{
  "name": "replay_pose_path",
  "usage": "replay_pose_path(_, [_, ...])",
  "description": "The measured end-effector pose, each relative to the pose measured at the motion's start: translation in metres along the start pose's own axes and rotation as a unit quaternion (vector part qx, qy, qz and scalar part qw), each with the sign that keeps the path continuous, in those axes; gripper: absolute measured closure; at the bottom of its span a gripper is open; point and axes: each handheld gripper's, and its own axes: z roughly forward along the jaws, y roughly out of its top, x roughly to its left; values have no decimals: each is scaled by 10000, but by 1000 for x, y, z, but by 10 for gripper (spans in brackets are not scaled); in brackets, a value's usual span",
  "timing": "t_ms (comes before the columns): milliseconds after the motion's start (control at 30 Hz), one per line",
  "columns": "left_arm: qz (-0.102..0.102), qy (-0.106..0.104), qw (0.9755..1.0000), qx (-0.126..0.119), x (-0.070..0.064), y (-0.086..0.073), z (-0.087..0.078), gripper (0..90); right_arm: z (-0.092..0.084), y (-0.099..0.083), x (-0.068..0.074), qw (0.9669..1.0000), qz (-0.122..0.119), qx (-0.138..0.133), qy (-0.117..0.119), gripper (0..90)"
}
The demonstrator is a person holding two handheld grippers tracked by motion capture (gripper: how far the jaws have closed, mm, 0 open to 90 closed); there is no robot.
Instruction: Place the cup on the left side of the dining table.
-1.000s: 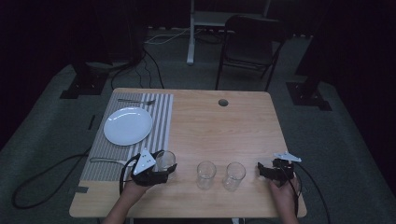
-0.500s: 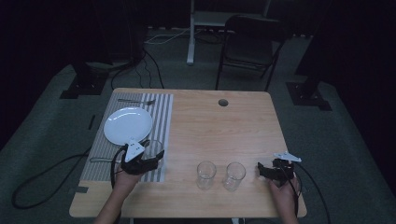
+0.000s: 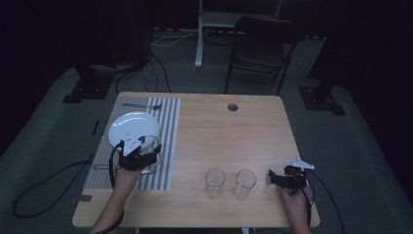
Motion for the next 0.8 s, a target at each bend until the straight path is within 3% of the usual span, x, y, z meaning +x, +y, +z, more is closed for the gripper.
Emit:
replay_pose_path(300, [23, 224, 9997, 115, 11, -7, 8, 288, 0, 0, 0, 10000, -5, -3, -1, 124])
replay_pose_path(433, [-121, 145, 9998, 48, 17, -10, 9, 288, 0, 0, 0, 10000, -7, -3, 0, 124])
replay_pose_path(567, [-12, 225, 9996, 139, 16, -11, 13, 288, 0, 0, 0, 10000, -6, -2, 1, 124])
replay_pose_path(733, [-155, 230, 9996, 99, 19, -15, 16, 287, 0, 0, 0, 10000, -4, -1, 1, 124])
replay_pose_path(800, [-110, 218, 9997, 86, 19, -16, 16, 286, 0, 0, 0, 10000, -4, -1, 0, 124])
